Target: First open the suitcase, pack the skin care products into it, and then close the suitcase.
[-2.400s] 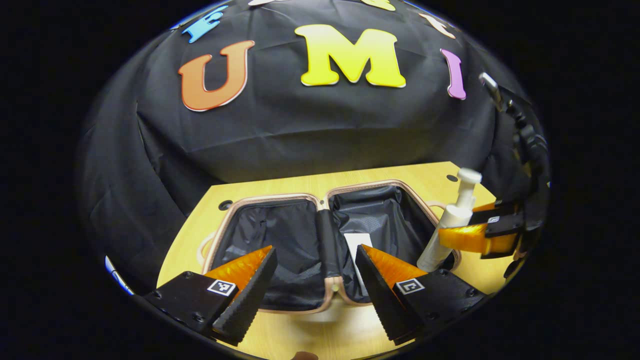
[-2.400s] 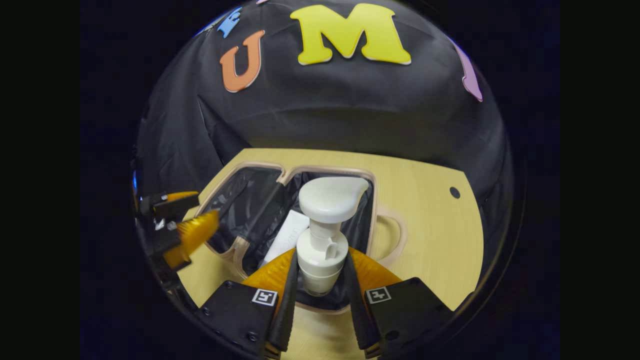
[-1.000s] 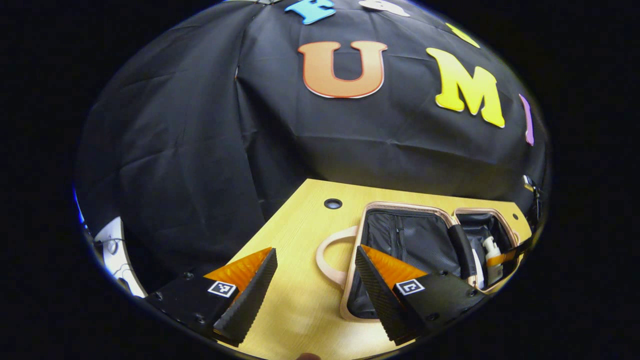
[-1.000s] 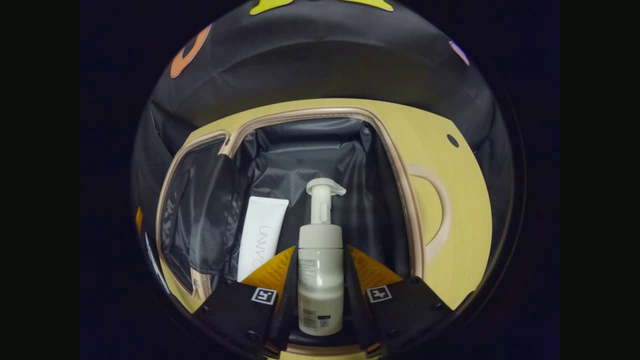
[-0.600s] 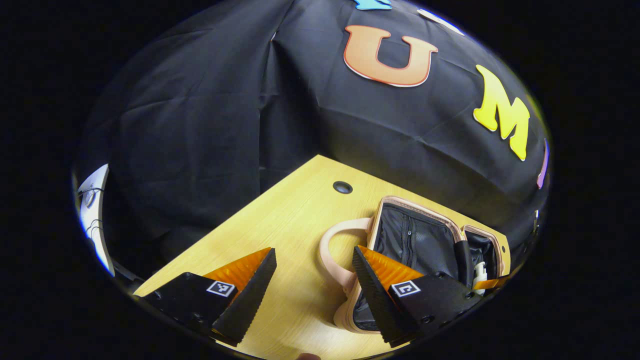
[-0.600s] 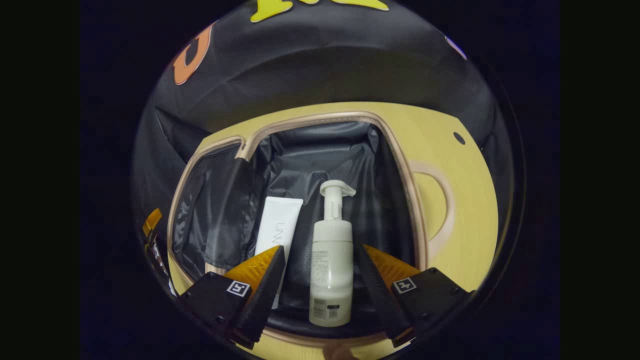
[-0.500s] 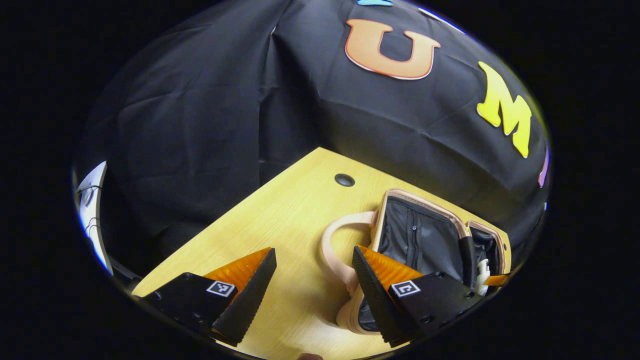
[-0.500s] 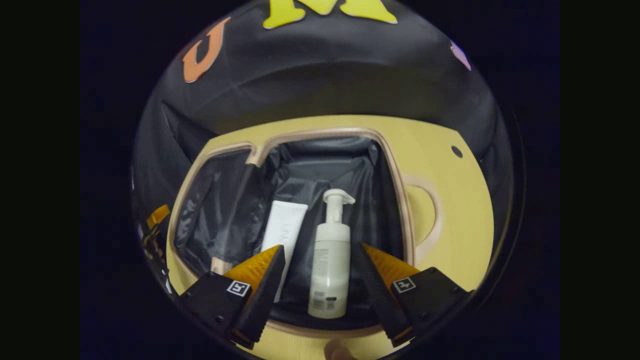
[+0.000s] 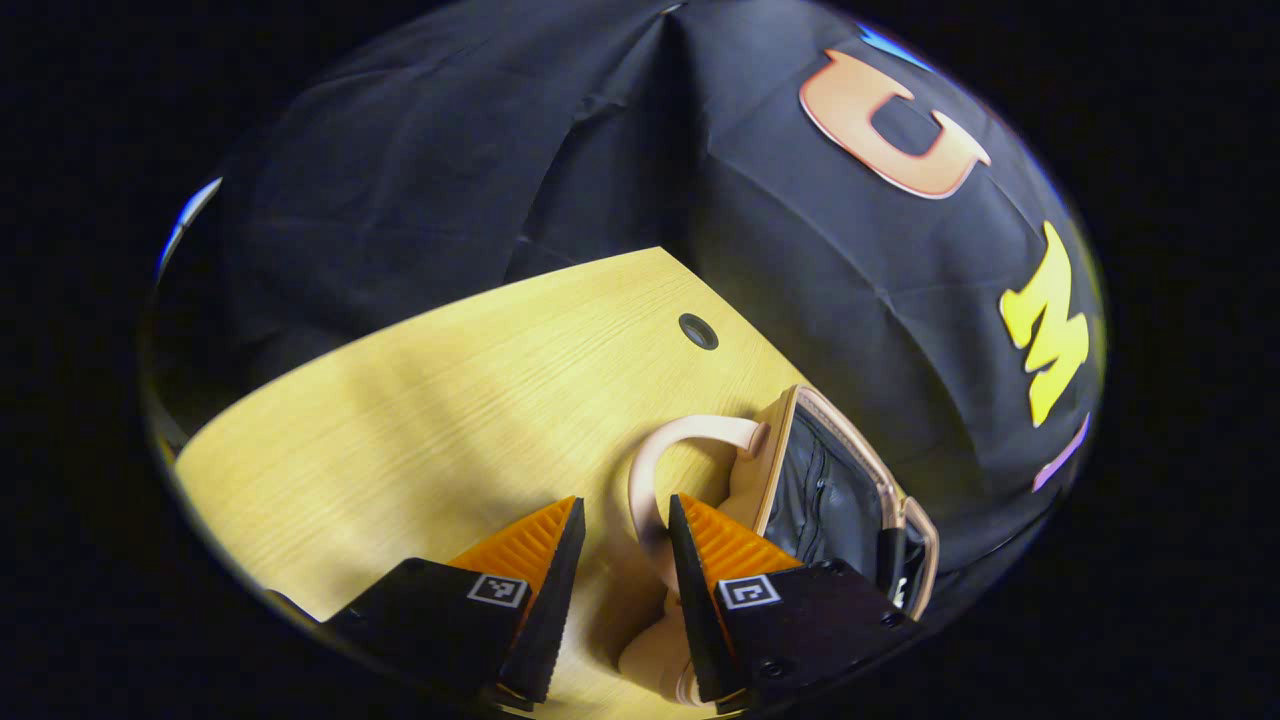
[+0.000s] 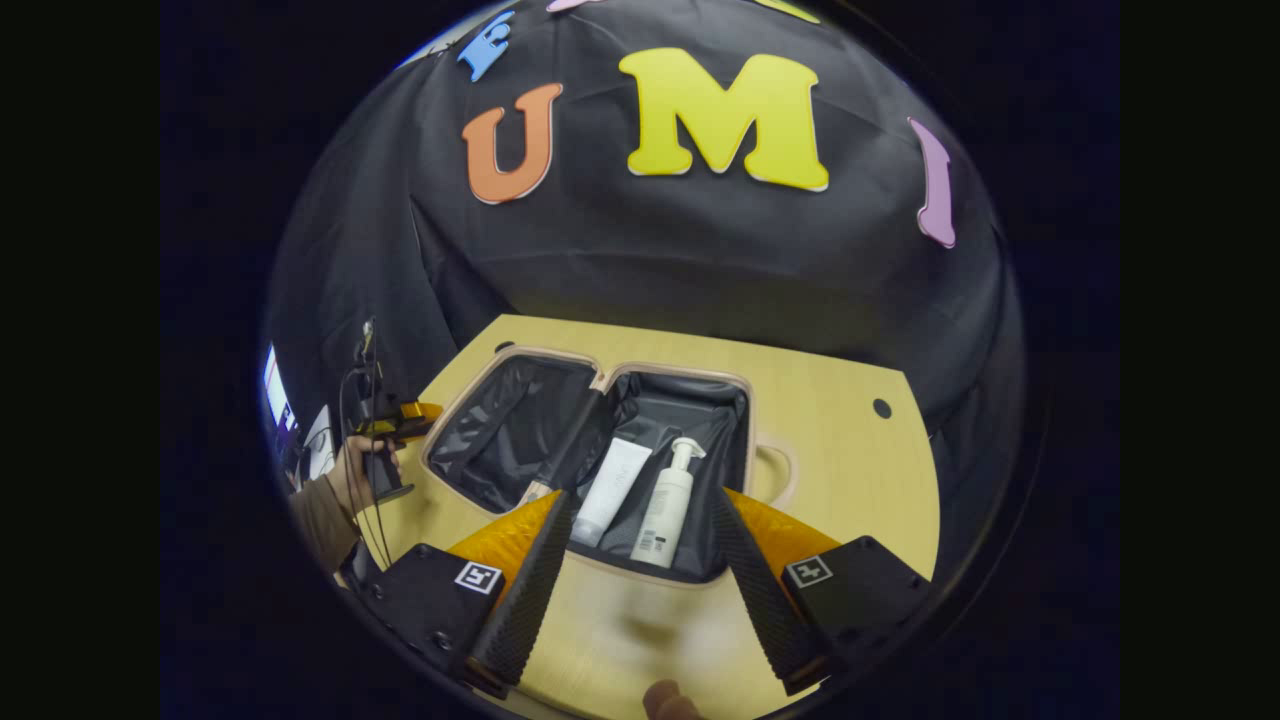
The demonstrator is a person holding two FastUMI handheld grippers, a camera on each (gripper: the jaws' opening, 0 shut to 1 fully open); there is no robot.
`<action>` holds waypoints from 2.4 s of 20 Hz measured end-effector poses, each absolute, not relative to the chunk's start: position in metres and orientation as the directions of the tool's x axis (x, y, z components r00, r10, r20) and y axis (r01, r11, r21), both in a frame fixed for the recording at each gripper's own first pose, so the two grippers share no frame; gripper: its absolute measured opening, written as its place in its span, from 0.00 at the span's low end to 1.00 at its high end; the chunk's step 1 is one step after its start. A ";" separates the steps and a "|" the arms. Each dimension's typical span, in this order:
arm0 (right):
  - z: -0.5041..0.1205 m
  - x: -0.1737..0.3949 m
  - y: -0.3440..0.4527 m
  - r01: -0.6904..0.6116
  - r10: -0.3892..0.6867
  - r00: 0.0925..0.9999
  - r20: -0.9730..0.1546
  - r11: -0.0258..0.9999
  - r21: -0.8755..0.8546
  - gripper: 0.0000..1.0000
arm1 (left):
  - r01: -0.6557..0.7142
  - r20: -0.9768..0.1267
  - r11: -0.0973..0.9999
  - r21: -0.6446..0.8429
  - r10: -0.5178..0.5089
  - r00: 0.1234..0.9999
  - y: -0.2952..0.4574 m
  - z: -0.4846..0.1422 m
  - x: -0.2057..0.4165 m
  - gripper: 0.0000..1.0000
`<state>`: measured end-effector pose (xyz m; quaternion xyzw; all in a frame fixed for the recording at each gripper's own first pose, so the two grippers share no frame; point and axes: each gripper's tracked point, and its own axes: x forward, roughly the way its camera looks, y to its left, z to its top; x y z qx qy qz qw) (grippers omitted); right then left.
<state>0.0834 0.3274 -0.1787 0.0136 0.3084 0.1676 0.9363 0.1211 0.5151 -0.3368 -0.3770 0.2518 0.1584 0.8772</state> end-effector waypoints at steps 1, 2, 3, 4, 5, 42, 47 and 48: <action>-0.168 0.078 0.323 -0.297 0.321 0.762 -0.563 0.945 0.136 0.84 | -0.462 -0.561 0.653 -0.600 0.069 0.825 0.514 -0.340 0.124 0.53; -0.158 0.075 0.320 -0.288 0.319 0.770 -0.552 0.947 0.145 0.84 | -0.452 -0.557 0.640 -0.621 0.045 0.829 0.510 -0.341 0.127 0.64; -0.150 0.072 0.316 -0.278 0.315 0.779 -0.542 0.949 0.152 0.84 | -0.442 -0.550 0.624 -0.644 0.024 0.835 0.509 -0.340 0.129 0.50; -0.143 0.068 0.312 -0.271 0.311 0.787 -0.533 0.950 0.155 0.84 | -0.440 -0.545 0.606 -0.662 0.014 0.839 0.509 -0.339 0.131 0.44; -0.138 0.064 0.308 -0.262 0.306 0.792 -0.528 0.952 0.158 0.82 | -0.435 -0.539 0.591 -0.680 0.001 0.842 0.508 -0.339 0.133 0.40; -0.040 0.003 0.126 -0.306 0.329 0.915 -0.235 0.943 0.130 0.84 | 0.005 -0.093 0.999 -0.054 -0.010 0.996 0.189 -0.046 0.128 0.03; -0.048 -0.005 0.093 -0.279 0.304 0.921 -0.243 0.951 0.130 0.84 | 0.084 -0.138 0.995 -0.059 -0.092 0.986 0.114 -0.076 0.139 0.03; -0.049 -0.006 0.086 -0.273 0.298 0.923 -0.243 0.953 0.130 0.84 | 0.096 -0.150 0.994 -0.059 -0.104 0.983 0.099 -0.087 0.141 0.03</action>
